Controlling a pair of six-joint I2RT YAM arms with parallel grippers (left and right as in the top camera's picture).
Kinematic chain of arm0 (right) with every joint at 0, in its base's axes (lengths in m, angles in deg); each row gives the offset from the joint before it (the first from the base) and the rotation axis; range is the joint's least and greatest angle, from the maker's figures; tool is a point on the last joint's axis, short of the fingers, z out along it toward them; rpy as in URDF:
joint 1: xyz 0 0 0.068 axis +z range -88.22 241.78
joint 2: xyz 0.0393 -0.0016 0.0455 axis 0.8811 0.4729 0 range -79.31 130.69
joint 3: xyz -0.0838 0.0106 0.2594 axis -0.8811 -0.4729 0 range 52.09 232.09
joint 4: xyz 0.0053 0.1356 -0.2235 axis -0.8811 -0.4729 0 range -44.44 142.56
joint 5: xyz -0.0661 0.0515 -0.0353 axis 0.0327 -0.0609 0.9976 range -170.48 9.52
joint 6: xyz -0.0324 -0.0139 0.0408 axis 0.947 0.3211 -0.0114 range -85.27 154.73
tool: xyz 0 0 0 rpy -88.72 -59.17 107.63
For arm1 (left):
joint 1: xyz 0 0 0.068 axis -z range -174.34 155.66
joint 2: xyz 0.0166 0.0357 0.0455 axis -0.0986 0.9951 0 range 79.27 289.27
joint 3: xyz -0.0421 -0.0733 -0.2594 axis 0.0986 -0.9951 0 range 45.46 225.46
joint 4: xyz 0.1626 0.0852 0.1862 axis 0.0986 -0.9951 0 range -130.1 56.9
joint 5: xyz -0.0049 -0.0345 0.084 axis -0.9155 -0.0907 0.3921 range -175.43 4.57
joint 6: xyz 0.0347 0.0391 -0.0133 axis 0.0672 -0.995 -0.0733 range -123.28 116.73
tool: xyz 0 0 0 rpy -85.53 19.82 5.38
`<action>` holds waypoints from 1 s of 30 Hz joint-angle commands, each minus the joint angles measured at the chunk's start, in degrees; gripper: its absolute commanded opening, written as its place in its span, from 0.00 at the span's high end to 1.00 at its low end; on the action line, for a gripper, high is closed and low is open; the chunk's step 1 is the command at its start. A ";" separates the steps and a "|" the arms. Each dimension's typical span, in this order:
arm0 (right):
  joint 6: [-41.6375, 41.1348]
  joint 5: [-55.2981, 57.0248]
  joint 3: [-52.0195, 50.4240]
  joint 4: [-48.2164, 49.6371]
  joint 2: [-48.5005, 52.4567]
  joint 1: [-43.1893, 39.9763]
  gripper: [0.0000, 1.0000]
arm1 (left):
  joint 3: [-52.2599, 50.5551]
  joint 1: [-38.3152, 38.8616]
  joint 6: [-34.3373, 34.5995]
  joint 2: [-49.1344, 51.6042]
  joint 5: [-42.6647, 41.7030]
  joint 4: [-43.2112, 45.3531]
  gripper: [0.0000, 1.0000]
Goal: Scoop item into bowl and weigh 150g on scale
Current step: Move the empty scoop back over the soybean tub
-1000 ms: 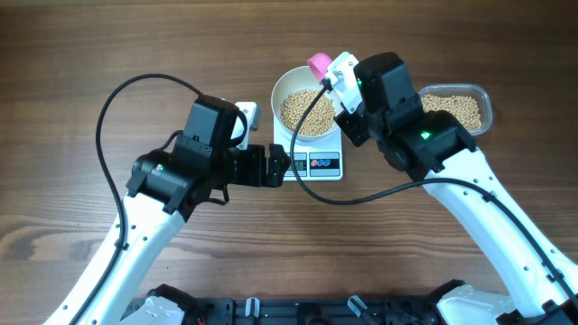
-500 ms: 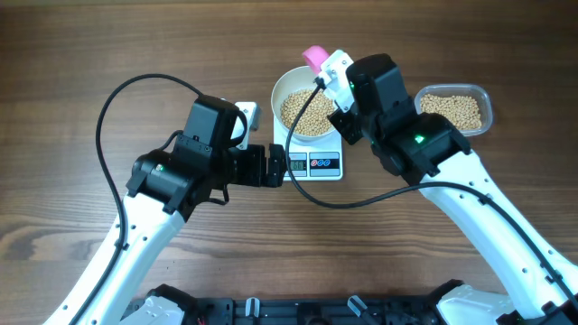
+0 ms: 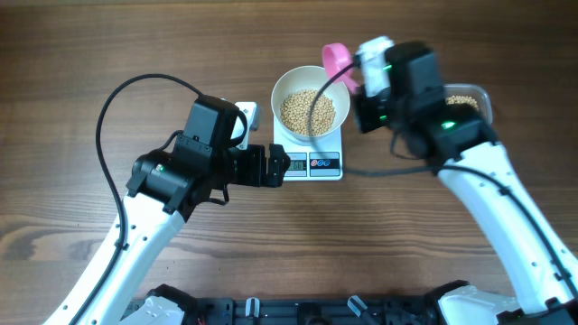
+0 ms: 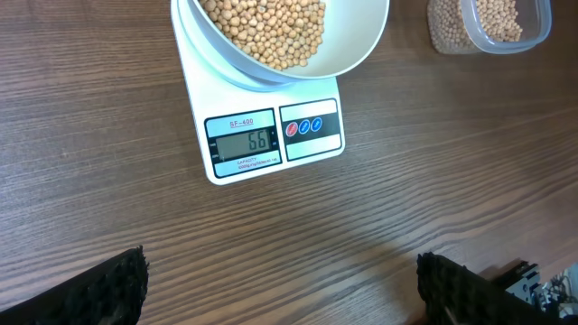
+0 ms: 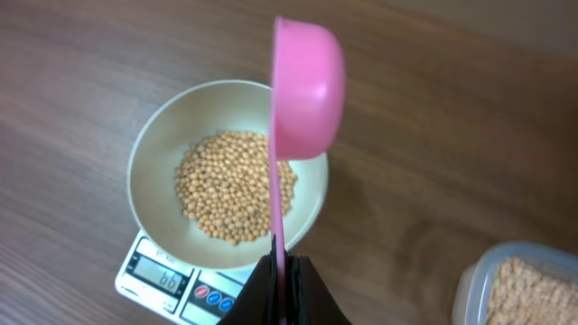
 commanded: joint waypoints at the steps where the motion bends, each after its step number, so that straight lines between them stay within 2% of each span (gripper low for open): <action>1: -2.89 -12.31 1.20 -1.49 -3.72 -9.77 0.96 | -0.22 0.26 -1.20 0.24 -0.48 0.13 0.00; 4: -2.78 -16.63 1.20 -2.84 -5.46 -16.90 0.96 | -0.22 0.26 -1.20 0.24 -0.50 0.13 0.00; 7: -0.52 -16.15 1.20 -4.42 -6.49 -21.53 0.96 | -0.22 0.26 -1.20 0.24 -0.48 0.13 0.00; 11: 0.33 -8.52 1.14 -8.09 -6.08 -25.59 0.96 | -0.22 0.26 -1.20 0.24 -0.48 0.13 0.00; 14: 0.02 2.71 1.01 -11.52 -5.14 -26.05 0.96 | -0.22 0.26 -1.20 0.24 -0.50 0.13 0.00; 19: 0.02 14.64 0.96 -14.97 -2.40 -26.05 0.96 | -0.22 0.26 -1.20 0.24 -0.48 0.15 0.00; 30: 4.70 17.14 0.96 -16.24 5.97 -26.05 0.96 | -0.22 0.26 -1.20 0.24 -0.48 0.13 0.00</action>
